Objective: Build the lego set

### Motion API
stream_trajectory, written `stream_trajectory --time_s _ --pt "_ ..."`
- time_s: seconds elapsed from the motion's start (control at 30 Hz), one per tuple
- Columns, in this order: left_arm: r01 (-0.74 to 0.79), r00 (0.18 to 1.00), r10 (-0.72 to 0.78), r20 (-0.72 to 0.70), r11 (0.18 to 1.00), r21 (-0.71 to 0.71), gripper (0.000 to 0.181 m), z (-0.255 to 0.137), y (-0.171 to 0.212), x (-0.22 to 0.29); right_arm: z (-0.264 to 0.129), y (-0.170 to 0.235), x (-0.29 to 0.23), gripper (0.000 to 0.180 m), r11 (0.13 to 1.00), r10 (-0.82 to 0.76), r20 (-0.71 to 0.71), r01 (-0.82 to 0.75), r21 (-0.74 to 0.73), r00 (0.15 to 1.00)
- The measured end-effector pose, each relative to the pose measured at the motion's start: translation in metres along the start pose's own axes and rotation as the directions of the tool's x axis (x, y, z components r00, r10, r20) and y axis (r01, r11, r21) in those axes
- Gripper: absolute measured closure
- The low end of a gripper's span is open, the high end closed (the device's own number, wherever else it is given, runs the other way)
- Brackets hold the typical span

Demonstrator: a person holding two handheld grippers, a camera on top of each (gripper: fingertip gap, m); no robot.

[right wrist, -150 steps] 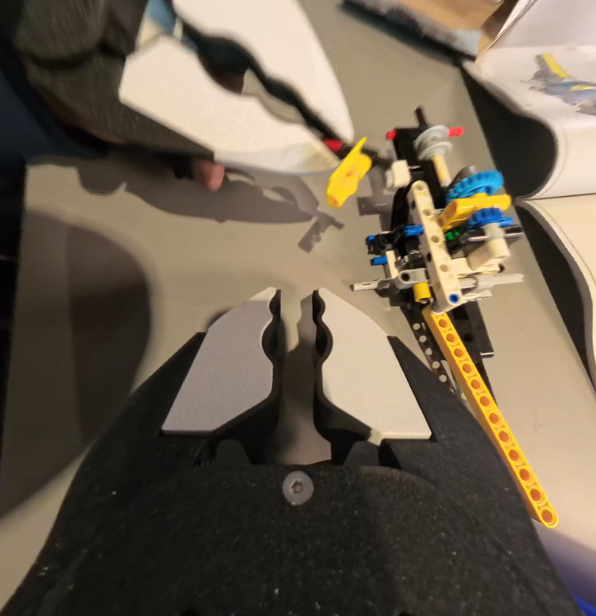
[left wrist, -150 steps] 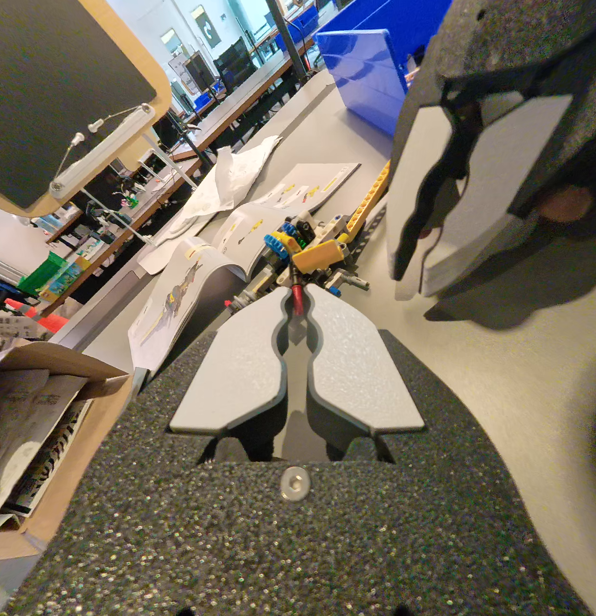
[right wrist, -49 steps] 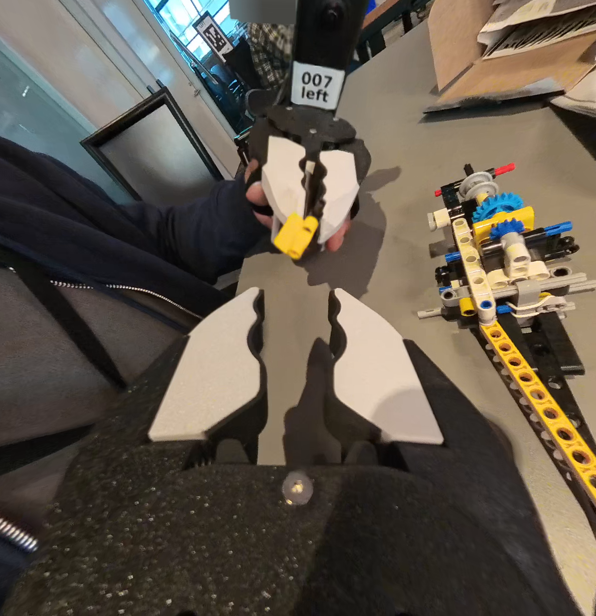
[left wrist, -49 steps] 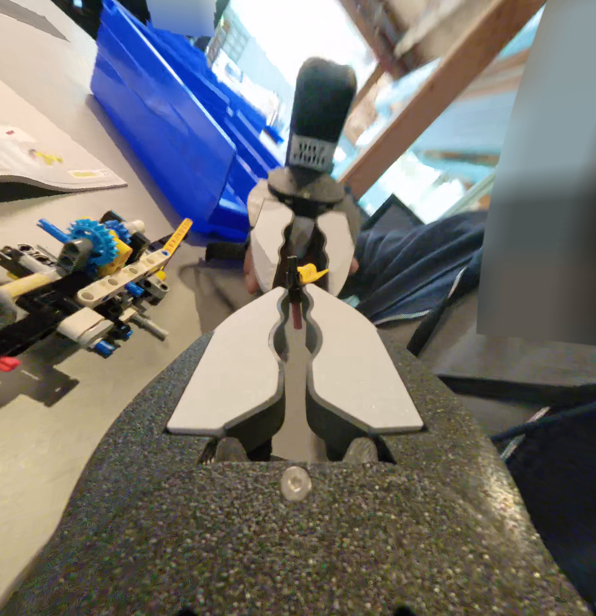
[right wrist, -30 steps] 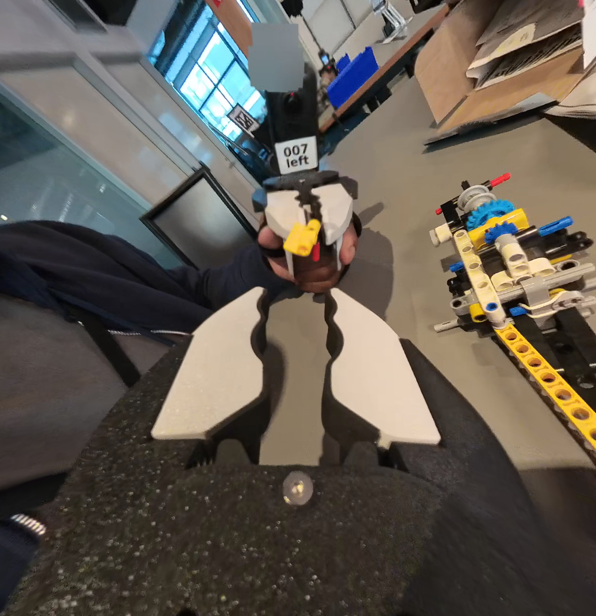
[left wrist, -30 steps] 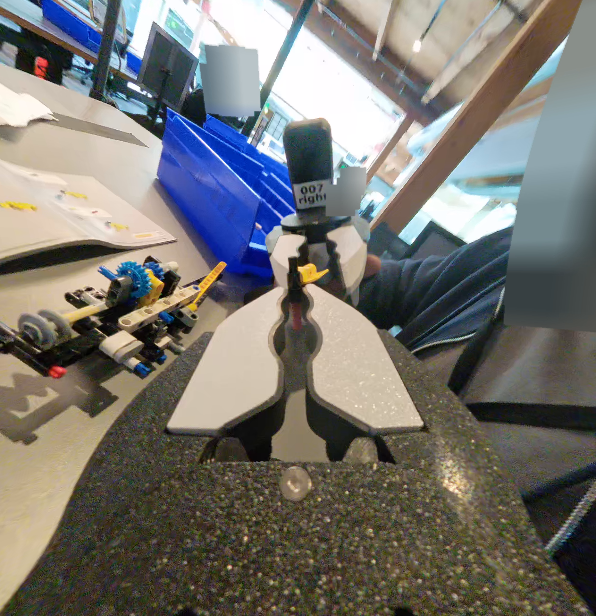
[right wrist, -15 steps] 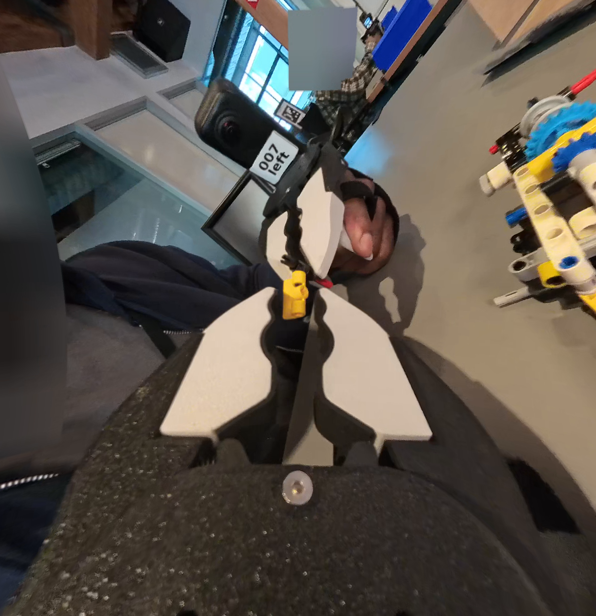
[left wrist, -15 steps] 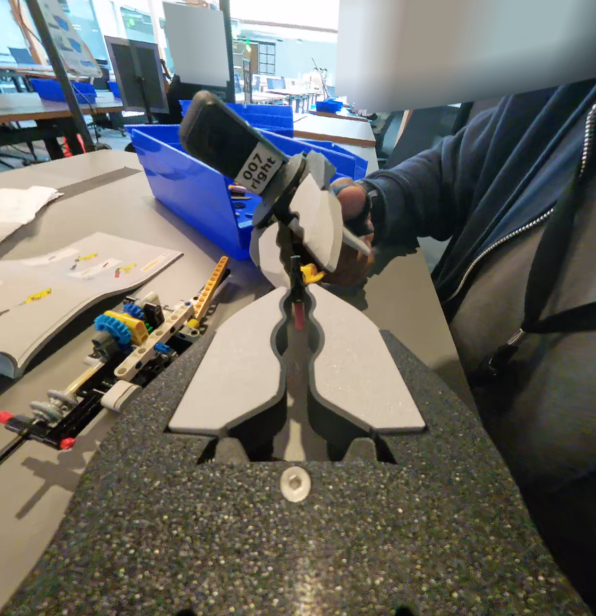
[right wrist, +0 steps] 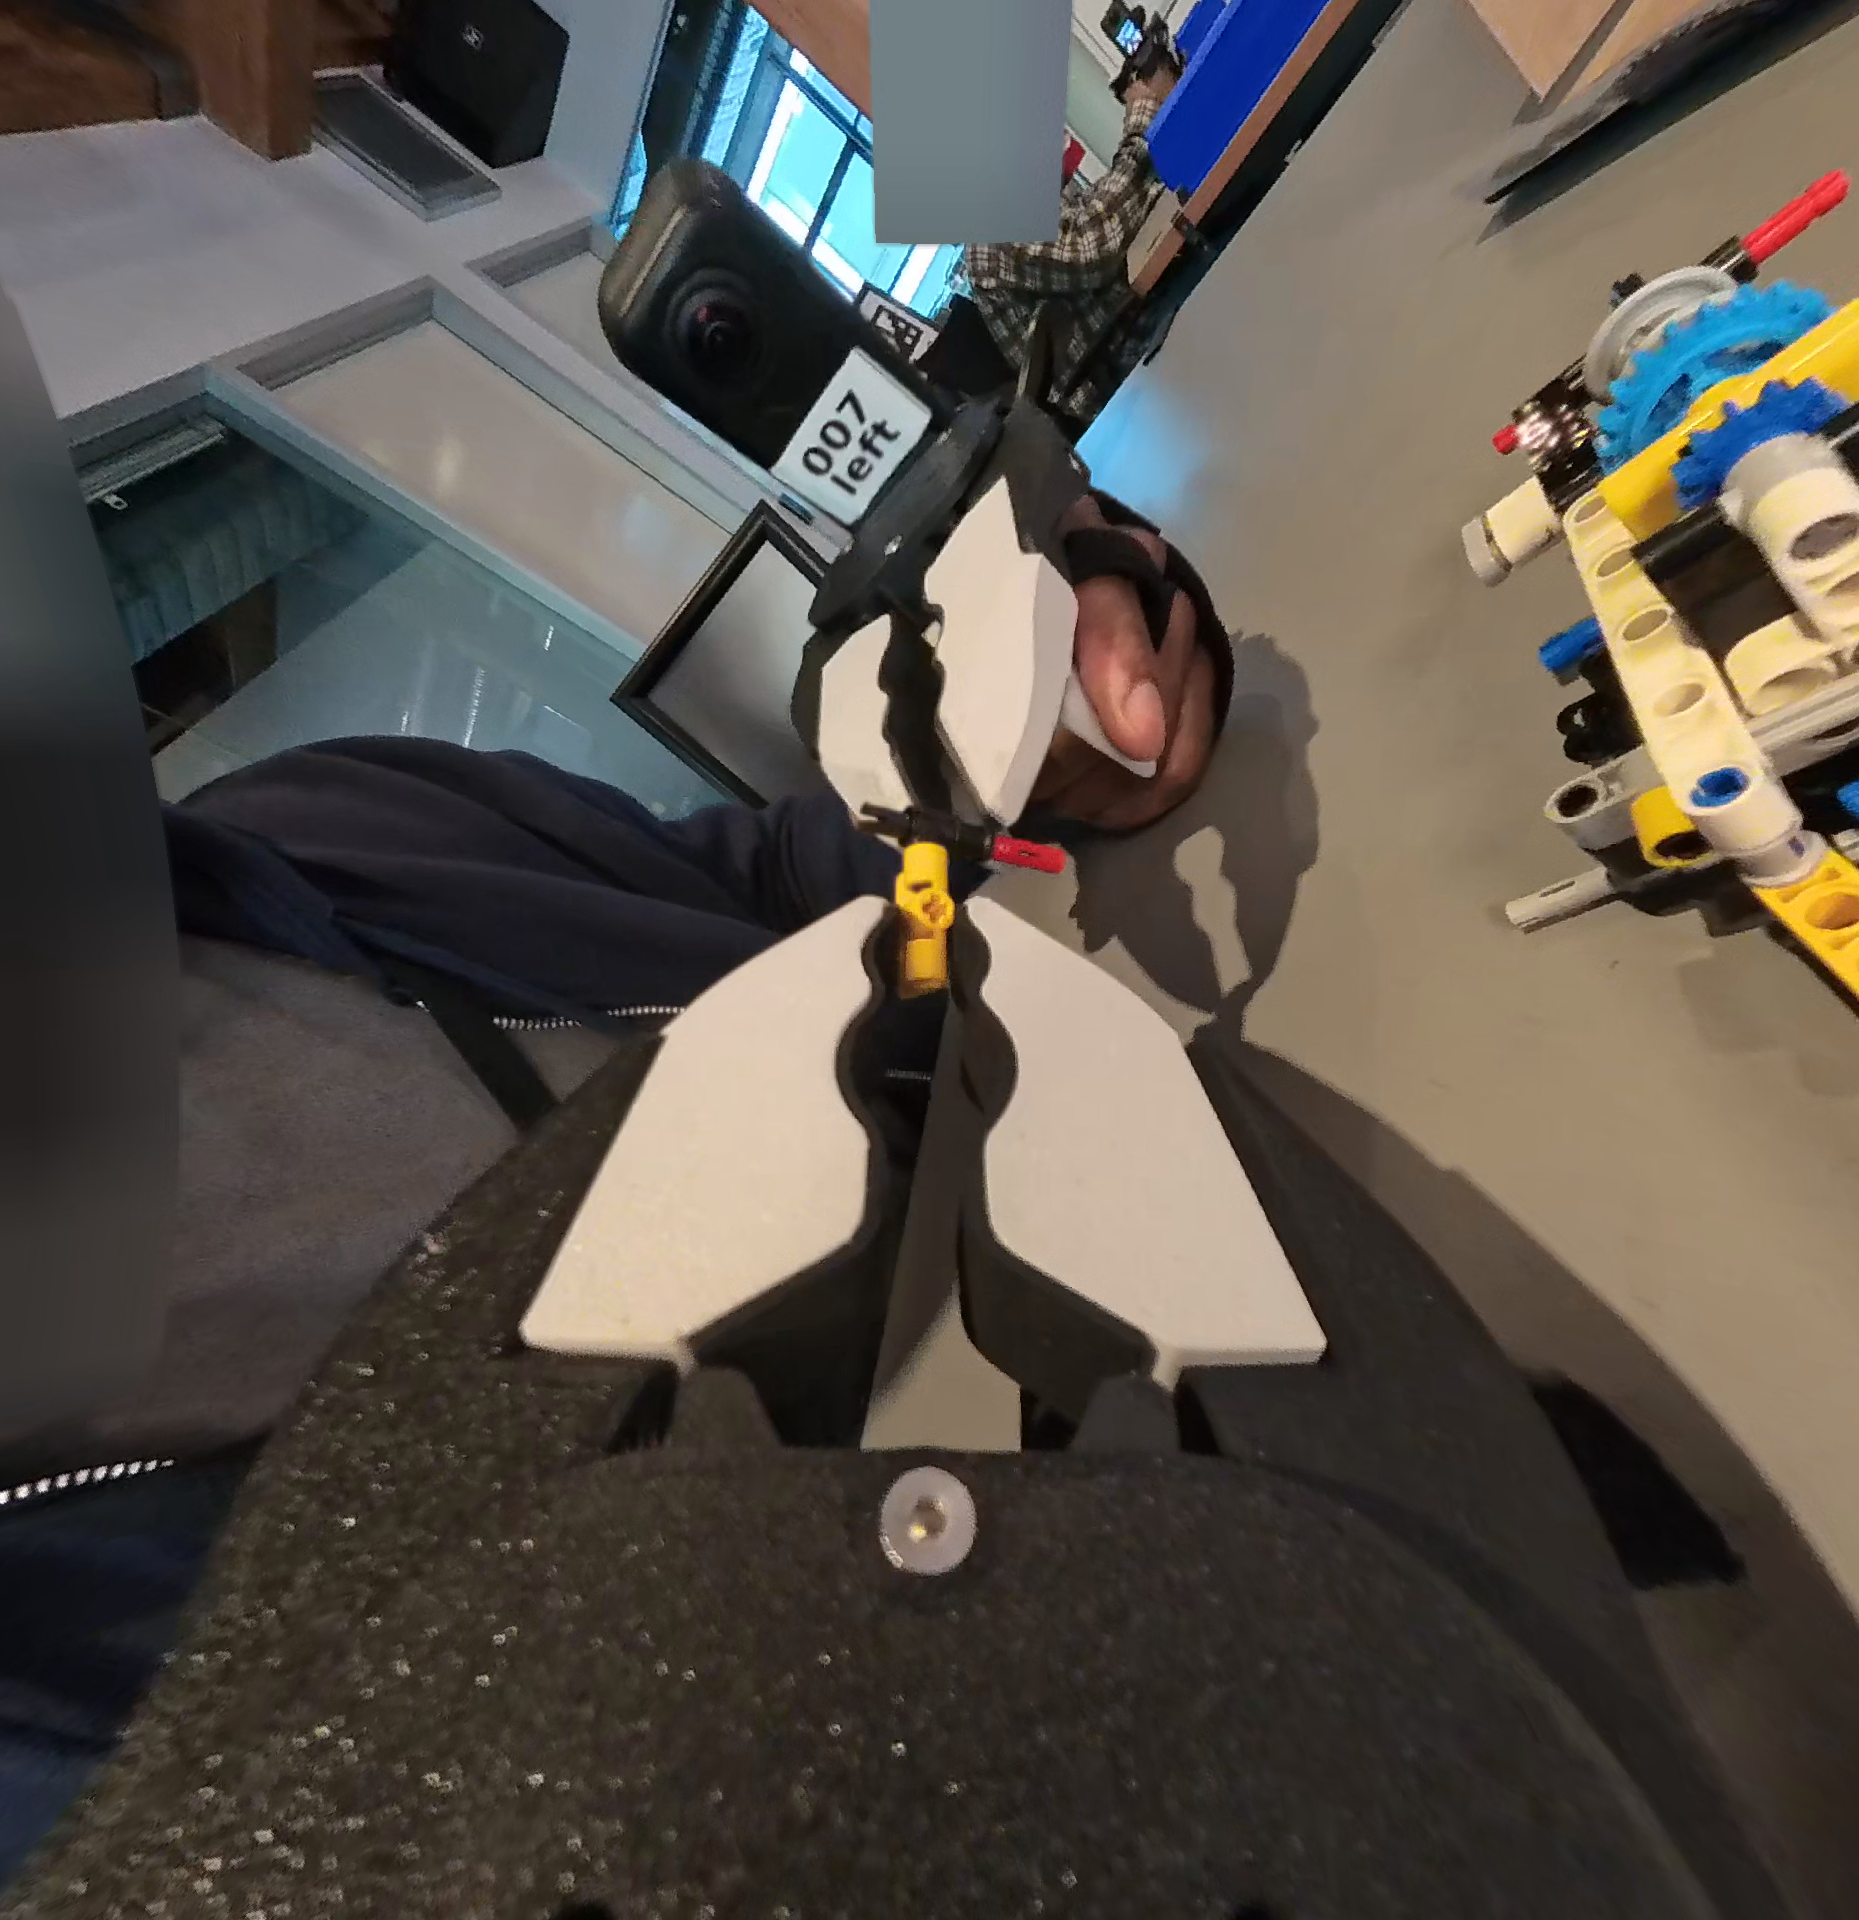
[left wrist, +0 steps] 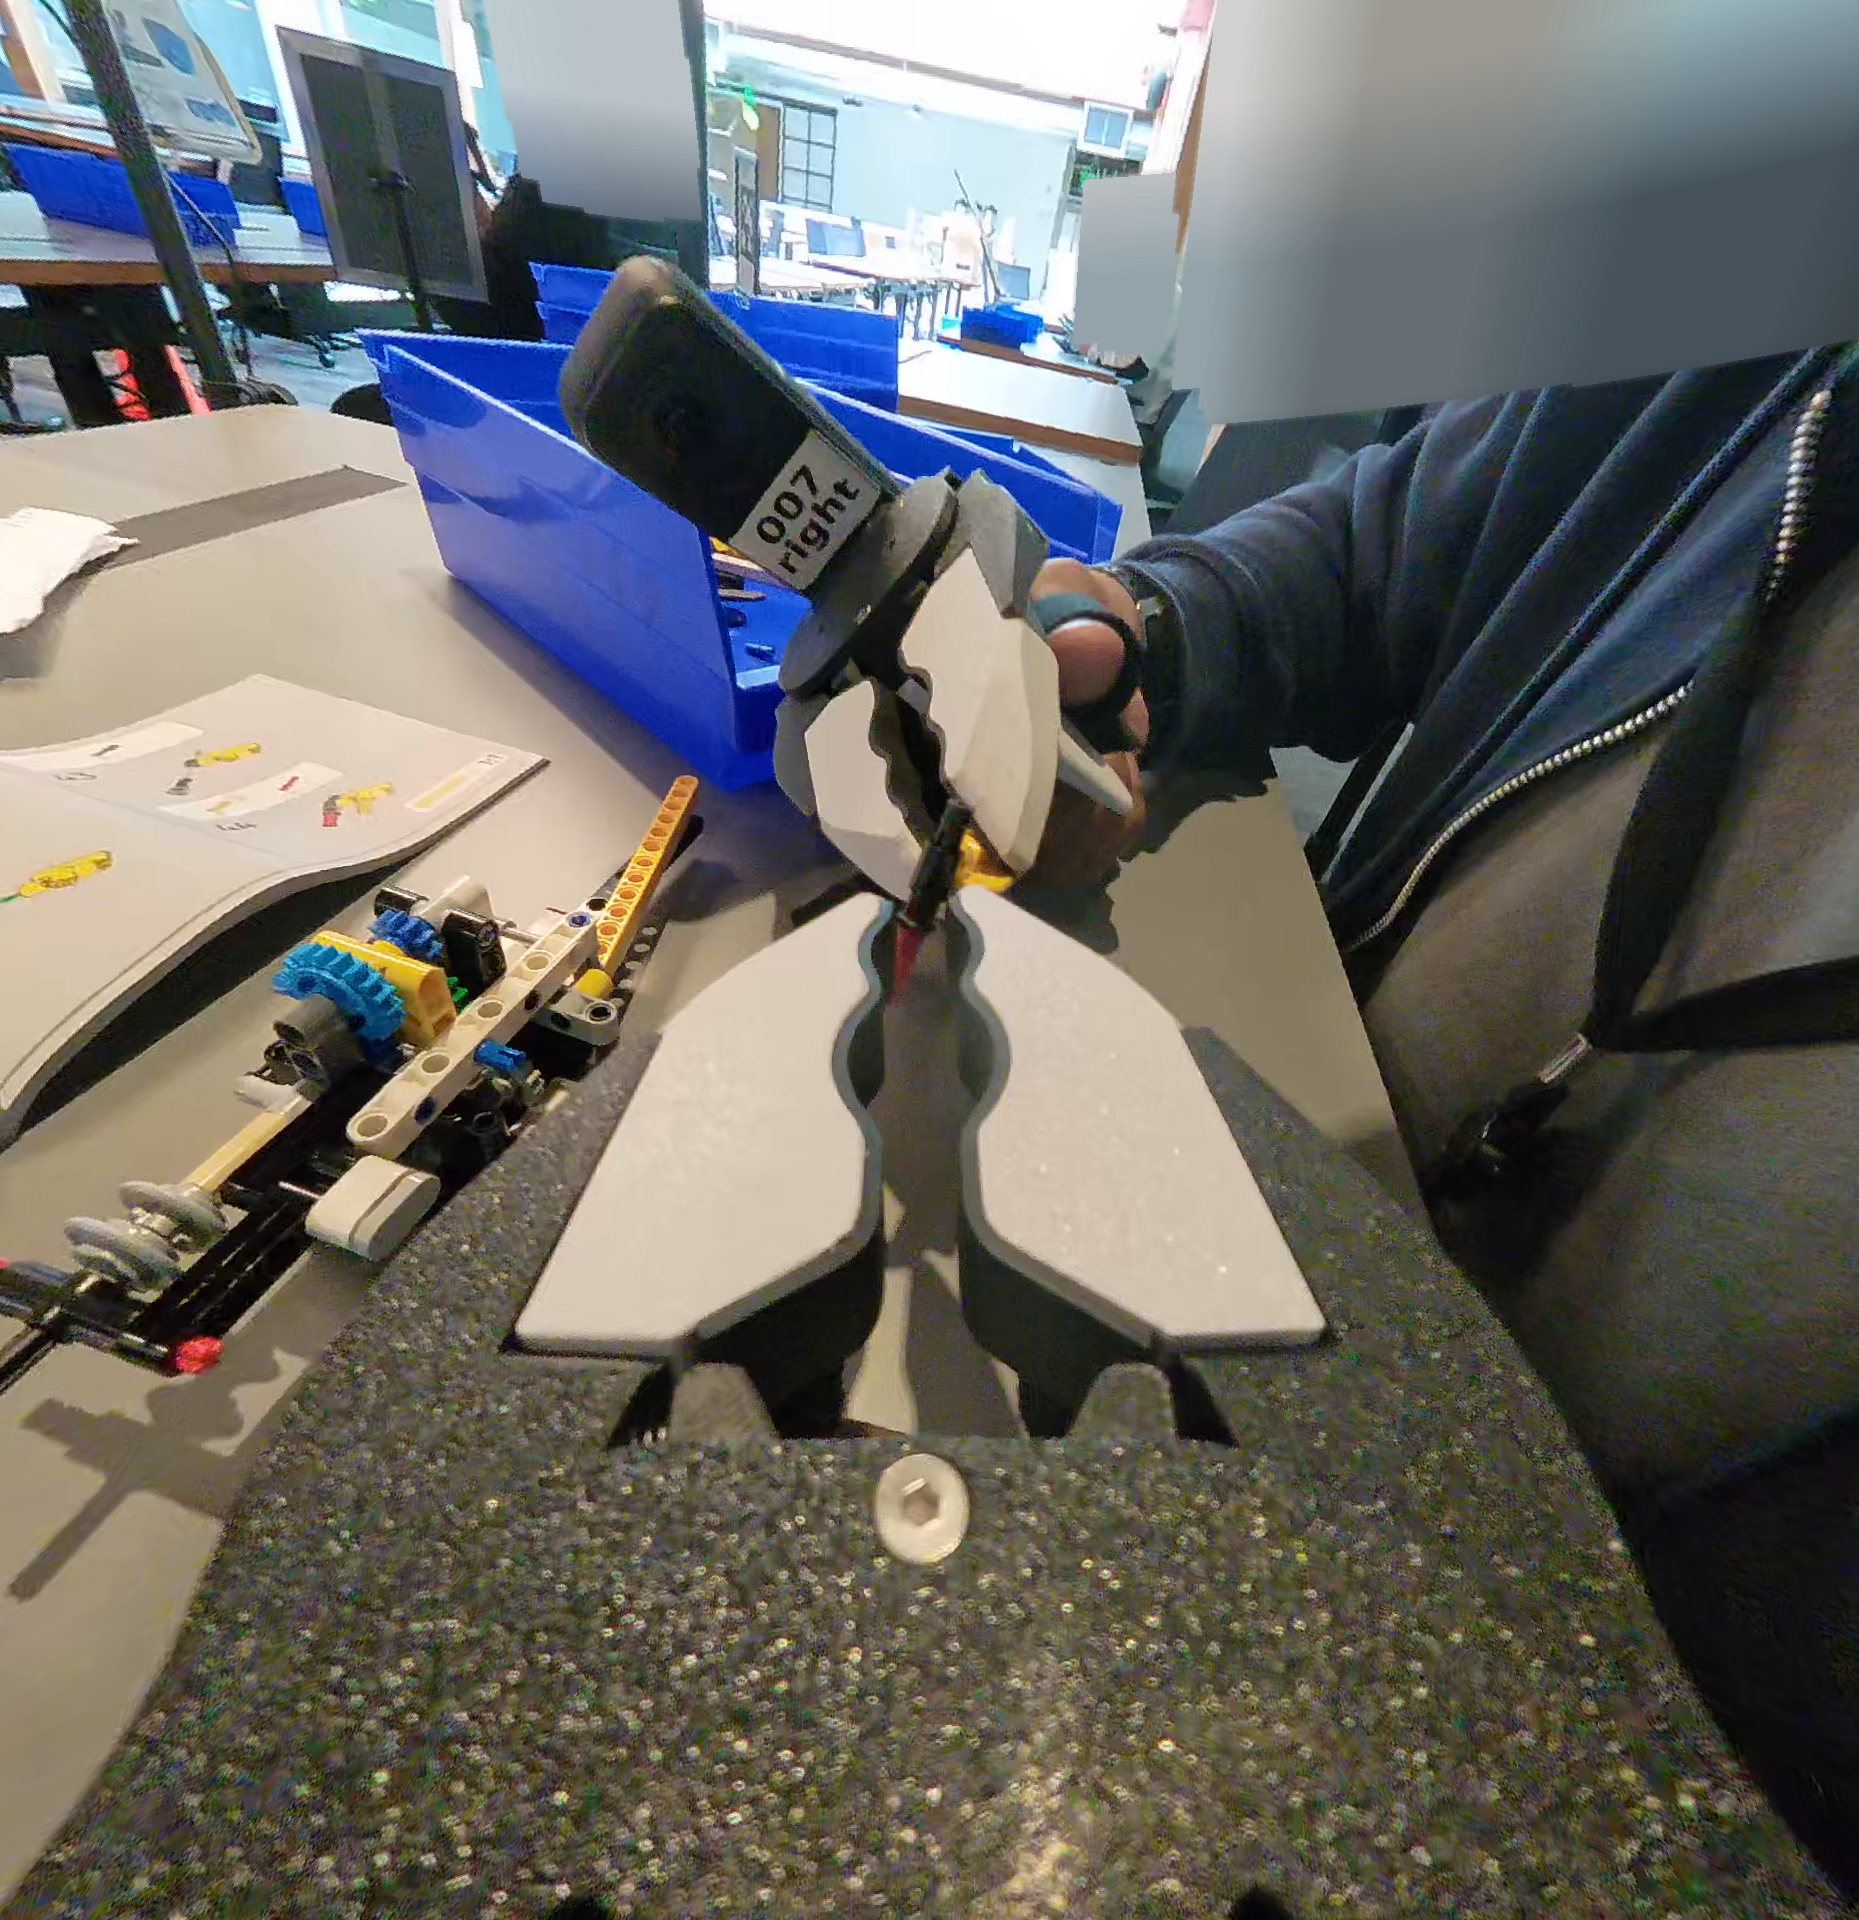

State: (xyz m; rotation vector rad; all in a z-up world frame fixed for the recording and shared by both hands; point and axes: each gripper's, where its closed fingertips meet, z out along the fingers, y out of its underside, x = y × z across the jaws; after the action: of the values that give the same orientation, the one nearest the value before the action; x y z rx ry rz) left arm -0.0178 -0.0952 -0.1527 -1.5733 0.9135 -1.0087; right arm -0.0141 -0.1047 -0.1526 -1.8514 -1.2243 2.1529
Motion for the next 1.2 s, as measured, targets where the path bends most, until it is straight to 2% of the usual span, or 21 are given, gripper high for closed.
stream_trajectory --time_s 0.33,0.63,0.77,0.97,1.1,1.2 --pt "-0.118 0.992 0.116 -0.047 0.992 -0.048 0.172 0.000 0.003 0.005 0.002 0.007 -0.001 0.171 0.999 0.015 0.013 -0.015 -0.049 1.000" --pt "-0.270 0.958 0.253 -0.136 0.954 -0.132 0.173 0.001 0.009 0.015 0.006 0.018 -0.001 0.171 0.993 0.024 0.021 -0.021 -0.116 1.000" --pt "-0.294 0.946 0.262 -0.194 0.941 -0.165 0.173 0.001 0.011 0.016 0.006 0.020 -0.001 0.171 0.991 0.021 0.018 -0.018 -0.132 1.000" --pt "-0.236 0.955 0.196 -0.222 0.957 -0.167 0.173 0.003 0.016 0.013 0.004 0.018 0.002 0.171 0.993 0.040 0.016 -0.038 -0.116 0.999" --pt "-0.096 0.977 0.061 -0.206 0.981 -0.167 0.173 0.004 0.018 0.007 0.003 0.015 0.008 0.171 0.995 0.043 -0.014 -0.044 -0.094 0.999" --pt "-0.065 0.982 0.035 -0.185 0.985 -0.159 0.173 0.003 0.017 0.005 0.002 0.012 0.009 0.171 0.996 0.036 -0.025 -0.038 -0.079 0.999"
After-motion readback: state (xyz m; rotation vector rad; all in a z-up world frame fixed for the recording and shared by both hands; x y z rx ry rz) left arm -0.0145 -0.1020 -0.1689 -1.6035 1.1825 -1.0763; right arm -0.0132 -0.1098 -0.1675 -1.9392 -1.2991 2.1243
